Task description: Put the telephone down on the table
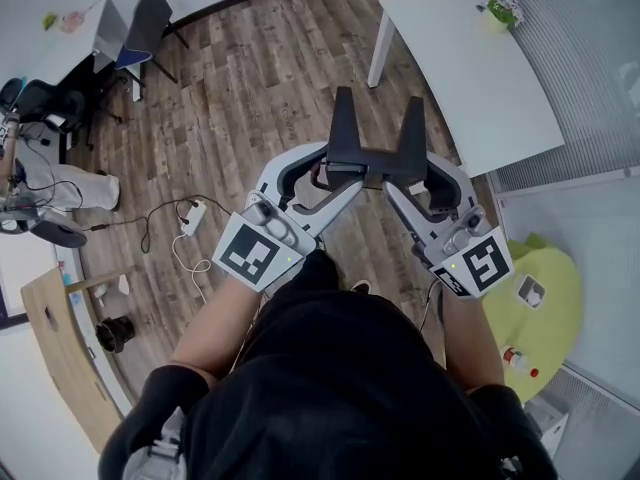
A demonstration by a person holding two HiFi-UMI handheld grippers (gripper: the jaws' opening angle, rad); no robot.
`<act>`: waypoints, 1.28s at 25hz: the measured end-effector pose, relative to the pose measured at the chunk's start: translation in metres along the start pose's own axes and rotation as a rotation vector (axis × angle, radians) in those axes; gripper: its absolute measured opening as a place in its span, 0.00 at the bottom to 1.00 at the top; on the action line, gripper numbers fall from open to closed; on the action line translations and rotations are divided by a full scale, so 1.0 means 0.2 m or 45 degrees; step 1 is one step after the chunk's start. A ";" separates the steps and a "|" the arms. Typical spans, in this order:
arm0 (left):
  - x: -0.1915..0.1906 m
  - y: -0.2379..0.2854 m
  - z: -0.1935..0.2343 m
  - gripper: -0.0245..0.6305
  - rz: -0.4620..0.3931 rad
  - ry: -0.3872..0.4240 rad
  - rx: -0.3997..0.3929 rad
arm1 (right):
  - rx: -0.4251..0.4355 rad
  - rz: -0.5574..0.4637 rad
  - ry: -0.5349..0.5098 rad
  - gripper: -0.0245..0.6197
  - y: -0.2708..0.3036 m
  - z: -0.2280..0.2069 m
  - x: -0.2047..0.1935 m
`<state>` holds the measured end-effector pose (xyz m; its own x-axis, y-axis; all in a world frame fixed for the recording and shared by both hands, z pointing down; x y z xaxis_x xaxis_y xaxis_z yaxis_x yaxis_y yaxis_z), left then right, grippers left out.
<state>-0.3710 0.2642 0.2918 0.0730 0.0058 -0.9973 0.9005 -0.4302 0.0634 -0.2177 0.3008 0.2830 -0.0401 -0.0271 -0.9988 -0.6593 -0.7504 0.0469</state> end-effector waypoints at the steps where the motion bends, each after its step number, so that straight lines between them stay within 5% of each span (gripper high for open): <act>1: 0.00 0.00 0.05 0.37 0.000 -0.001 -0.006 | -0.004 0.000 0.004 0.37 0.04 -0.01 0.00; 21: -0.07 0.19 0.63 0.37 0.023 -0.028 -0.125 | -0.108 0.012 0.056 0.37 0.52 -0.30 -0.04; 32: -0.06 0.51 0.83 0.37 0.019 -0.028 -0.113 | -0.081 -0.001 0.057 0.36 0.63 -0.67 -0.06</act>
<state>-0.3508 0.0692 0.3040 0.0779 -0.0200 -0.9968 0.9340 -0.3481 0.0800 -0.1995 0.1180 0.2988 -0.0052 -0.0548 -0.9985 -0.6105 -0.7907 0.0466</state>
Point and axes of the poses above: the fingertips, and each gripper's own axes: y forward along the fingers, z to its left, x out of its top, the point moved 6 cm from there along -y, backward along the fingers, and after that the axes turned 6 degrees about z, right-handed, at the moved point
